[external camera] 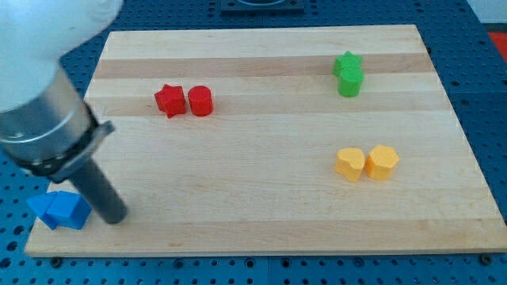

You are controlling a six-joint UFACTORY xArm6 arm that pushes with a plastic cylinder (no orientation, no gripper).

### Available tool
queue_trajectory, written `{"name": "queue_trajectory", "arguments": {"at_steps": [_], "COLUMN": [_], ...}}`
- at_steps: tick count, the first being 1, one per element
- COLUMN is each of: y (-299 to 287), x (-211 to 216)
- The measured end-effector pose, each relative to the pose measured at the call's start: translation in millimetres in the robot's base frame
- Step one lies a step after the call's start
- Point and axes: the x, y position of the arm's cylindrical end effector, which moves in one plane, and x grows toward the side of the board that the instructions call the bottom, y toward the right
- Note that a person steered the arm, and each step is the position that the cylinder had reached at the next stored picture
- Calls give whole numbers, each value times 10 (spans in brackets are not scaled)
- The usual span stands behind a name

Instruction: Push the red circle towards the bottom of the board

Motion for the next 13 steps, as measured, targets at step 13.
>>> {"name": "queue_trajectory", "arguments": {"at_steps": [13], "y": [1287], "x": [-1204]}}
